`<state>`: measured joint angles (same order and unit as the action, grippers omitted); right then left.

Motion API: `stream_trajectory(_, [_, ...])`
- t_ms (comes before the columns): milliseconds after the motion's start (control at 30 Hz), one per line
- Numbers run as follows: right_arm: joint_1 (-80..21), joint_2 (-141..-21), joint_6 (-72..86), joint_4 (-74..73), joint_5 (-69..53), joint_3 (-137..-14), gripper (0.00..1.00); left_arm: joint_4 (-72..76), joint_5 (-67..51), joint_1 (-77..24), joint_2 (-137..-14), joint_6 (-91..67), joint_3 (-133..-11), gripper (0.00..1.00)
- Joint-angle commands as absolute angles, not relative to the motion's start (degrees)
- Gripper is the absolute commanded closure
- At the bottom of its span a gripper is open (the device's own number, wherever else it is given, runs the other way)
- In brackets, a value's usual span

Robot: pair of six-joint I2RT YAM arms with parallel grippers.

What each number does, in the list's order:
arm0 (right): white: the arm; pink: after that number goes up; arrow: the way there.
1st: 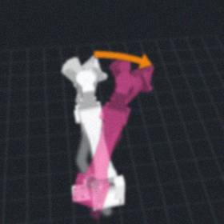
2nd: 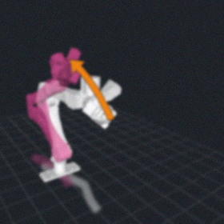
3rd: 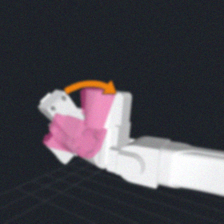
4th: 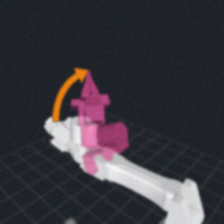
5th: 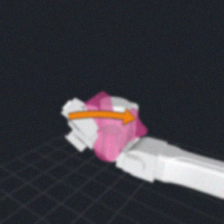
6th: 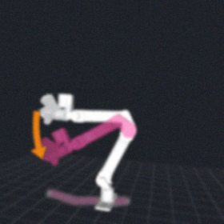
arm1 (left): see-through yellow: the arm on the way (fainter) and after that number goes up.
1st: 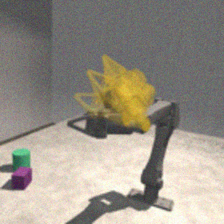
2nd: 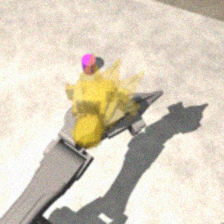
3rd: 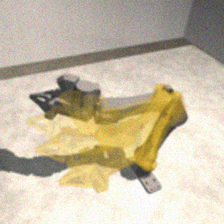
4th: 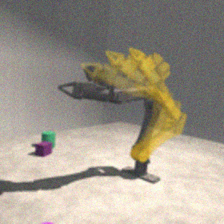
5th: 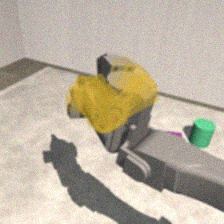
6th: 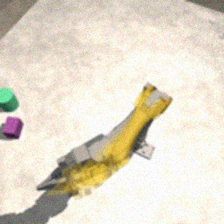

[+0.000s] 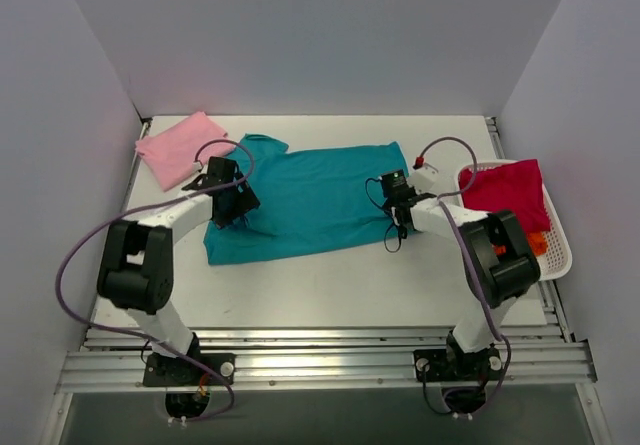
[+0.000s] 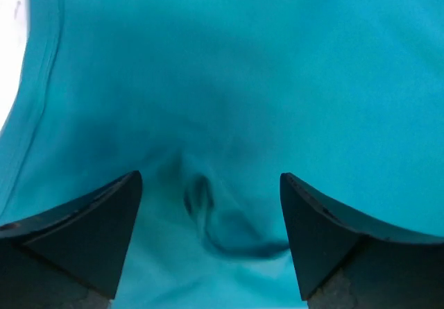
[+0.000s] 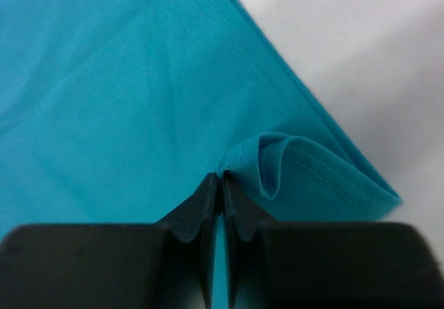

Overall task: Fold and stack the t-shirts
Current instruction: Fold the tshirt

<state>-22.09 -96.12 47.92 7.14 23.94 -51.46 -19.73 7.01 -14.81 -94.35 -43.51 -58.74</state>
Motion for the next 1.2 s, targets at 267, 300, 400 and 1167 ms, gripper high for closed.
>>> stream_trajectory(267, [-19.1, -105.0, 48.1, 0.7, 28.1, -67.2, 0.0, -17.5, -1.8, -4.4, -107.8, -37.6, -78.9, 0.06])
stream_trajectory(300, [-19.2, -104.0, 48.2, 0.3, 29.7, -67.8, 0.0, -17.9, -2.5, -3.6, -107.0, -37.6, -79.5, 0.06])
stream_trajectory(400, [-19.2, -100.3, 47.9, -2.9, 30.8, -69.6, 0.0, -21.1, -1.4, -2.2, -103.9, -36.6, -83.5, 0.06])
stream_trajectory(1167, [-17.1, -116.2, 40.9, 11.6, 18.2, -85.8, 0.05, -9.0, -4.9, -2.0, -112.5, -34.9, -92.1, 0.06])
